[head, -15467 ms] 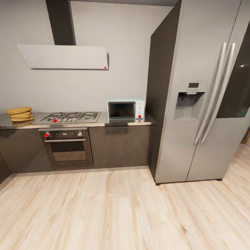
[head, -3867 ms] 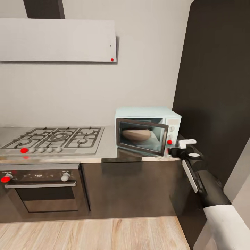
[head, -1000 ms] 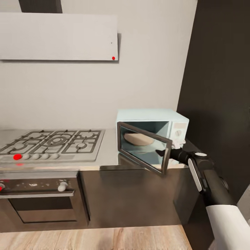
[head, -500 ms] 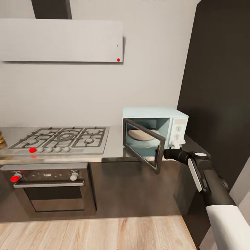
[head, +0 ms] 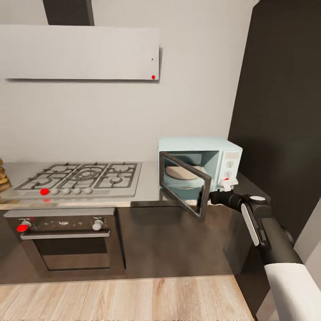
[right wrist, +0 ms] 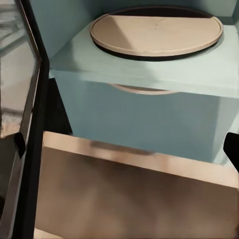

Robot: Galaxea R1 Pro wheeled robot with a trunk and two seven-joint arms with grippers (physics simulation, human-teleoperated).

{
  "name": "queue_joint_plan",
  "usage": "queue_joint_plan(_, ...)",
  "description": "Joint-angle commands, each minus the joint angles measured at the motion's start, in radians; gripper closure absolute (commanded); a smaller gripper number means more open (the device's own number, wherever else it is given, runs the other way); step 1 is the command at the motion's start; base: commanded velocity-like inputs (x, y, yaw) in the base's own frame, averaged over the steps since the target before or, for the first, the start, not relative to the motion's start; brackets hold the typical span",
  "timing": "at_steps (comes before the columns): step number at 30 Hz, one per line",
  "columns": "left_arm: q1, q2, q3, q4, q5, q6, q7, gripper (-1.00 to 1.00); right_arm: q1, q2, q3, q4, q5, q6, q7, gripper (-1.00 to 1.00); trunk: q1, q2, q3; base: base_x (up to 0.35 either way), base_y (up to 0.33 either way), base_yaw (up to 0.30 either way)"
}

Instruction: In the kitchen, take the popcorn bag from the countertop, put it into the microwave, and heat it until the popcorn is cooked so the cooked popcorn ends up inside the bag.

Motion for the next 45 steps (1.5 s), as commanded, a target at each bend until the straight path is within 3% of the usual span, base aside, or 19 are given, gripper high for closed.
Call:
queue_joint_plan(1,0.0,0.0,0.001,0.0,0.003,-0.002,0.001,-1.0,-0.001,0.0,-0.001,-0.001,-0.002,0.006,0.006,-1.0,0.0,-0.001,-0.001,-0.098,0.097,0.0)
queue_joint_plan(22,0.0,0.0,0.001,-0.001,0.003,-0.002,0.001,-1.0,-0.001,0.0,0.0,-0.001,-0.004,0.013,0.012,-1.0,0.0,-0.001,-0.001,-0.101,0.105,0.0)
queue_joint_plan(29,0.0,0.0,0.001,-0.001,0.003,-0.002,0.001,-1.0,-0.001,0.0,0.002,-0.002,-0.003,0.069,0.093,-1.0,0.0,-0.001,-0.001,-0.101,0.114,0.0)
queue_joint_plan(45,0.0,0.0,0.001,-0.001,0.003,-0.002,0.001,-1.0,-0.001,0.008,-0.002,-0.002,-0.015,0.071,0.096,-1.0,0.0,-0.001,-0.001,-0.073,0.159,0.0)
